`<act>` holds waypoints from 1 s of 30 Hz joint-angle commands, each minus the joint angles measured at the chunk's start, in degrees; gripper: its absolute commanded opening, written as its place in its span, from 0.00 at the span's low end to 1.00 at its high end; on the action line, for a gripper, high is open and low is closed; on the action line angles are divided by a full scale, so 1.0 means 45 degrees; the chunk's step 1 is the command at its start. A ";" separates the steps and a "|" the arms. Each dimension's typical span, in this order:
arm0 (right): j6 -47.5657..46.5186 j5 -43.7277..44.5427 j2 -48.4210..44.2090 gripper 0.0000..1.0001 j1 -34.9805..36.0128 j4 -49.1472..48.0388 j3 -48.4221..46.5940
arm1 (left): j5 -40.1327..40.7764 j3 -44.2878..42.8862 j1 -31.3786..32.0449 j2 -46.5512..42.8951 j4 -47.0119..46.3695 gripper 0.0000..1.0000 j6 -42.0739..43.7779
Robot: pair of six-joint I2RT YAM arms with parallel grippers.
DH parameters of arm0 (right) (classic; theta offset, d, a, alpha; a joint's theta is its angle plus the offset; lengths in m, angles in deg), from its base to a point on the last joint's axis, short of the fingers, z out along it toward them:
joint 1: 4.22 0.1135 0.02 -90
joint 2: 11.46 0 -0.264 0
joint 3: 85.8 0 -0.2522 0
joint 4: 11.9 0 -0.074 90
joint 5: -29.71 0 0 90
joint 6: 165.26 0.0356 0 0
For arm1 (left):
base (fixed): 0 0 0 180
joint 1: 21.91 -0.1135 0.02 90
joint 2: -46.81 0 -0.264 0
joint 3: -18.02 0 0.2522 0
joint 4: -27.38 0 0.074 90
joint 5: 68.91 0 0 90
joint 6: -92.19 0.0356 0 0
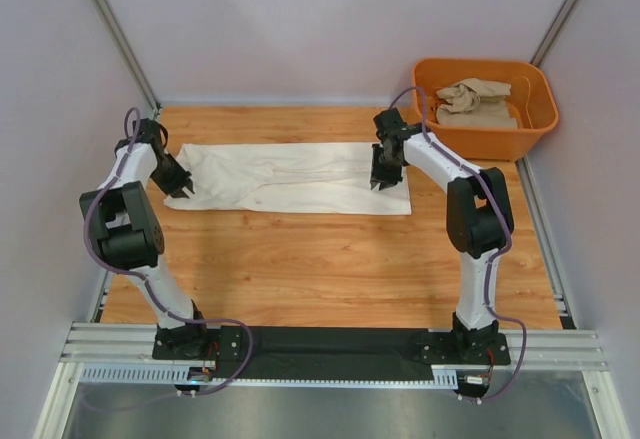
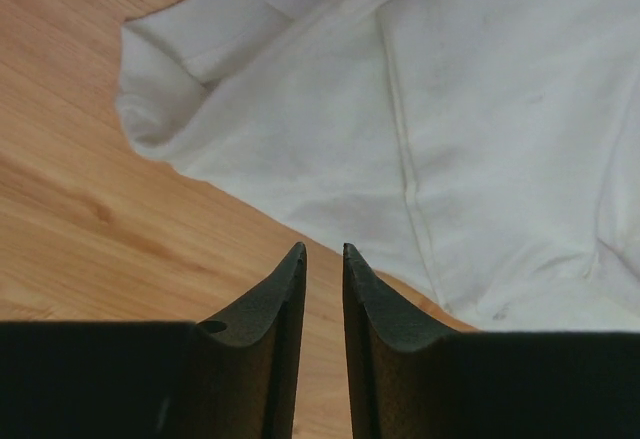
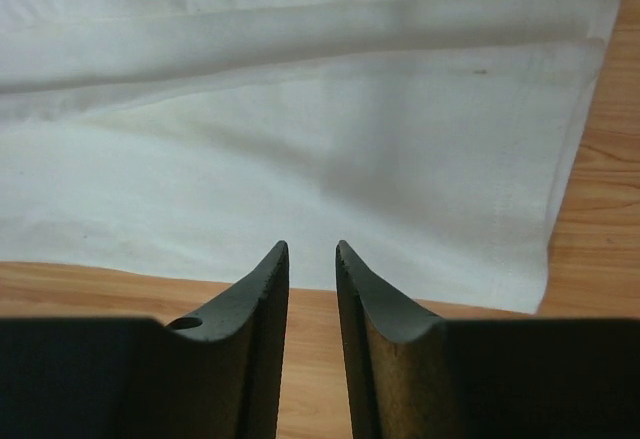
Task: Fold and stack the t-shirts
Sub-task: Fold the tshirt
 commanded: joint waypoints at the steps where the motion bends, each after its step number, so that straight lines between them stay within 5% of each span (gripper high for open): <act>1: -0.0455 0.0199 0.0325 0.28 0.0031 -0.0507 0.0280 | -0.0096 -0.0009 -0.0439 0.0465 -0.0496 0.28 0.0091; 10: -0.0653 0.1686 -0.0119 0.33 0.0031 -0.0448 0.2953 | 0.1622 -0.0536 -0.1143 0.2381 0.0735 0.27 0.1301; 19: 0.0890 -0.2216 -0.3889 0.32 0.0811 -0.0449 0.7171 | 0.2110 0.0204 -0.1221 0.0259 0.0227 0.41 0.2142; 24: 0.0386 -0.1228 -0.5671 0.40 0.1047 0.0019 0.6456 | 0.0574 0.1804 -0.1182 -0.2692 -0.0687 0.50 0.1600; 30: -0.1332 0.0161 -0.2943 0.56 0.0637 0.0488 0.3117 | -0.2418 0.3411 0.0494 -0.3697 -0.3146 0.52 -0.0821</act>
